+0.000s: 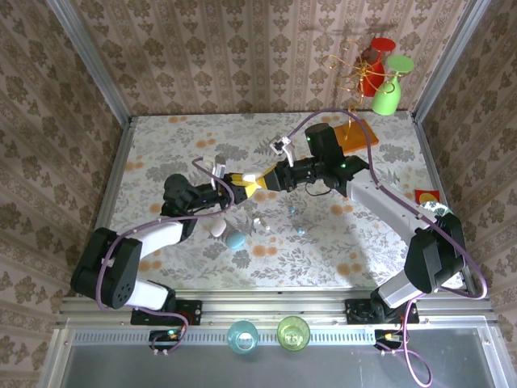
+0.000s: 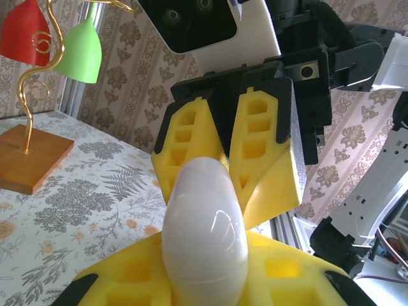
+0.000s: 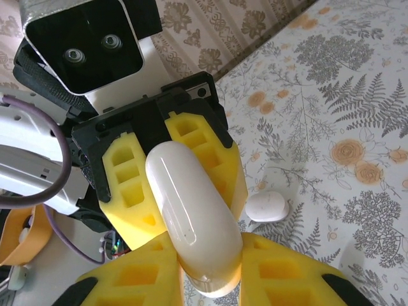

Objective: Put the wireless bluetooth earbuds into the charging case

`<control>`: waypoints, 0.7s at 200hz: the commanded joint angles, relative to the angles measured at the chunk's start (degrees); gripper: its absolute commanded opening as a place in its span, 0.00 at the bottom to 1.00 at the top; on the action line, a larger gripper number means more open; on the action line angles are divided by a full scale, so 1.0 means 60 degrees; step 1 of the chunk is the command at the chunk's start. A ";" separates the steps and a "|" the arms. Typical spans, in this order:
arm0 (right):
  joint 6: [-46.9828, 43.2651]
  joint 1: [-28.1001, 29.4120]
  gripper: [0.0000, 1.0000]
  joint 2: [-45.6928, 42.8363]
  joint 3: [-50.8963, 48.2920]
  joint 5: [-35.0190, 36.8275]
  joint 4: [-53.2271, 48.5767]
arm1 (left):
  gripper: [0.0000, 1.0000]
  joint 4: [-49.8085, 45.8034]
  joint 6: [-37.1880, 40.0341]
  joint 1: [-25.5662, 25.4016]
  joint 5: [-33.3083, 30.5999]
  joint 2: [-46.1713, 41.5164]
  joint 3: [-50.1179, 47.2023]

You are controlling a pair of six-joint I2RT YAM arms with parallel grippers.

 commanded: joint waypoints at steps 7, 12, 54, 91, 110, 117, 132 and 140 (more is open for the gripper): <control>0.0310 0.0139 0.18 -0.0125 -0.0110 -0.0005 0.0394 | 0.27 0.0680 0.0362 0.0064 -0.0269 -0.0016 -0.0035; 0.0442 0.0103 0.18 -0.0129 -0.0168 0.0149 0.0520 | 0.33 0.0664 0.0487 0.0120 -0.0458 -0.0056 -0.0113; 0.2166 -0.0558 0.17 0.0602 -0.0245 0.2037 0.1214 | 0.79 -0.0926 0.3168 0.0359 -0.3118 -0.0999 -0.1017; 0.3527 -0.1044 0.16 0.2251 0.0660 0.3765 0.0534 | 0.95 -0.3854 0.6493 -0.0119 -0.6283 -0.2199 -0.1393; 0.3986 -0.1190 0.16 0.3406 0.1495 0.4214 -0.0097 | 0.98 -0.4956 0.7667 -0.0776 -0.7199 -0.2635 -0.1490; 0.4150 -0.1242 0.16 0.3935 0.1833 0.4123 -0.0236 | 0.99 -0.5273 0.7921 -0.0961 -0.7457 -0.2747 -0.1508; 0.4562 -0.1339 0.16 0.4942 0.2493 0.3884 -0.0371 | 1.00 -0.5901 0.8256 -0.1260 -0.7865 -0.2922 -0.1505; 0.4658 -0.1352 0.17 0.5402 0.2884 0.3889 -0.0463 | 1.00 -0.6373 0.8350 -0.1407 -0.8058 -0.3061 -0.1472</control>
